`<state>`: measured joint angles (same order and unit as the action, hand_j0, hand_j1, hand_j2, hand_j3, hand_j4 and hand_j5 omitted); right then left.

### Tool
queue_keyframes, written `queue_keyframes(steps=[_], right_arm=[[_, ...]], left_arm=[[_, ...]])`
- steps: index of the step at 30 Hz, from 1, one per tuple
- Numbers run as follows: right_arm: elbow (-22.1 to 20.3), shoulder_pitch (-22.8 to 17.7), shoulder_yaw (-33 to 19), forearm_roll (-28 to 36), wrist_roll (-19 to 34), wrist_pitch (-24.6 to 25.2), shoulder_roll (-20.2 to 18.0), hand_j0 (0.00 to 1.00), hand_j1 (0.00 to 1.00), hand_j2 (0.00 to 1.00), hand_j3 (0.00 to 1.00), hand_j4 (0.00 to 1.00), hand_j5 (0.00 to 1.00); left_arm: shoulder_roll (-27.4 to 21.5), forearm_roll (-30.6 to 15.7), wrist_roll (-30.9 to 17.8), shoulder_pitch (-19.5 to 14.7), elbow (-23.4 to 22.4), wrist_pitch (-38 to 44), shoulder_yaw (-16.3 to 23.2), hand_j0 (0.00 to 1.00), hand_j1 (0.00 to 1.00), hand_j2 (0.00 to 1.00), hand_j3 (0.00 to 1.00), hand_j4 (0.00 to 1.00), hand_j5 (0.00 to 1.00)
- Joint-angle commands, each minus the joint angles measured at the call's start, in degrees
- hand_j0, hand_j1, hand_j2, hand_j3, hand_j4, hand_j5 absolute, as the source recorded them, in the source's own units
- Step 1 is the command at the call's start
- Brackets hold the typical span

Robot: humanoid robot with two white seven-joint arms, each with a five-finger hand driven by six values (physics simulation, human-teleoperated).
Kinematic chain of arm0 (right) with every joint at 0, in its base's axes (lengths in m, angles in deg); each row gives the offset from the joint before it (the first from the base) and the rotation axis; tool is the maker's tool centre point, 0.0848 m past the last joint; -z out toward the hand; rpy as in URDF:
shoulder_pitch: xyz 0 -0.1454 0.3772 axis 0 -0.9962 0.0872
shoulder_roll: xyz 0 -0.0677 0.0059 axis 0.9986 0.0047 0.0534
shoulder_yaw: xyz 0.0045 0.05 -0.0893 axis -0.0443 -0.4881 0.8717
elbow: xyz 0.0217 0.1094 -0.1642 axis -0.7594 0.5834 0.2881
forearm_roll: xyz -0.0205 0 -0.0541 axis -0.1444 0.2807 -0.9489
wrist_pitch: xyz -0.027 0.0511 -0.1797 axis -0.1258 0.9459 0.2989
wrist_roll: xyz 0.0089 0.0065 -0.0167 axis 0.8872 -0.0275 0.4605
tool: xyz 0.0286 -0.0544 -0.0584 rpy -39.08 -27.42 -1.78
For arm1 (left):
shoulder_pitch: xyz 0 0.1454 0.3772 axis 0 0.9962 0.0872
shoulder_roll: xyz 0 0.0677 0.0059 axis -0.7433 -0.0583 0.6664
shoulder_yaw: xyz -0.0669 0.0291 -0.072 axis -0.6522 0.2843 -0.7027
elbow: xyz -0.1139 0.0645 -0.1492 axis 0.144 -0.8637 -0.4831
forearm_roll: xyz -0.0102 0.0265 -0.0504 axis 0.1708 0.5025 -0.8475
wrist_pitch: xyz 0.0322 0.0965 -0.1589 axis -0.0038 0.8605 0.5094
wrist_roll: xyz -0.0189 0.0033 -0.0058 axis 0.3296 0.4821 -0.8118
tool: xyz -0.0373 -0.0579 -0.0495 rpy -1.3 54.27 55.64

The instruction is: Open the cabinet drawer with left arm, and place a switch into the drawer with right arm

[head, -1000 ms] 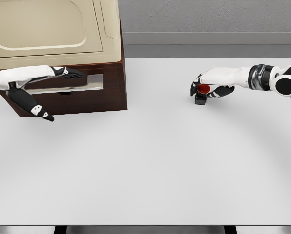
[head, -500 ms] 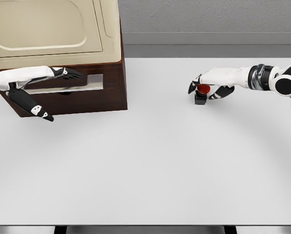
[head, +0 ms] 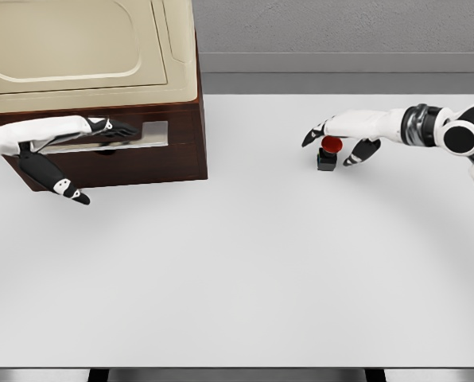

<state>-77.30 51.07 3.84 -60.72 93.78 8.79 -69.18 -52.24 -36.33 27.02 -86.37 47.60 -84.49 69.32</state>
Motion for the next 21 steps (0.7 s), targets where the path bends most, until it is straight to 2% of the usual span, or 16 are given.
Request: queue_keyframes(steps=[1, 6, 8, 16, 20, 21], right_arm=[[0.90, -0.09, 0.00, -0.29, -0.02, 0.13, 0.52, 0.83, 0.83, 0.83, 0.83, 0.83, 0.83], [1.07, -0.09, 0.08, -0.29, -0.02, 0.13, 0.87, 0.80, 0.80, 0.80, 0.80, 0.80, 0.80], [2.57, 0.00, 0.08, -0.38, -0.02, -0.13, 1.40, 0.80, 0.80, 0.80, 0.80, 0.80, 0.80], [2.57, 0.09, 0.08, -0.38, -0.02, -0.31, 1.40, 0.69, 0.69, 0.69, 0.69, 0.69, 0.69], [2.57, 0.09, 0.08, -0.47, -0.02, -0.40, 1.40, 0.61, 0.61, 0.61, 0.61, 0.61, 0.61], [2.57, 0.09, 0.26, -0.47, -0.02, -0.48, 1.40, 0.56, 0.56, 0.56, 0.56, 0.56, 0.56]], left_arm=[[-0.06, -0.25, 0.01, 0.09, -0.07, 0.03, -0.05, 1.00, 1.00, 1.00, 1.00, 1.00, 1.00], [-0.15, -0.77, 0.01, 1.32, 0.37, -0.05, -0.05, 1.00, 1.00, 1.00, 1.00, 1.00, 1.00], [-0.59, -1.12, 0.01, 1.23, 0.72, -0.05, -0.05, 1.00, 1.00, 1.00, 1.00, 1.00, 1.00], [-2.61, -3.67, 0.01, 1.93, 2.21, -0.14, 0.04, 1.00, 1.00, 1.00, 1.00, 1.00, 1.00], [-3.58, -5.26, 0.01, 1.93, 2.21, -0.05, 0.13, 1.00, 1.00, 1.00, 1.00, 1.00, 1.00], [-3.58, -5.69, 0.01, 2.11, 2.21, -0.14, 0.21, 1.00, 1.00, 1.00, 1.00, 1.00, 1.00]])
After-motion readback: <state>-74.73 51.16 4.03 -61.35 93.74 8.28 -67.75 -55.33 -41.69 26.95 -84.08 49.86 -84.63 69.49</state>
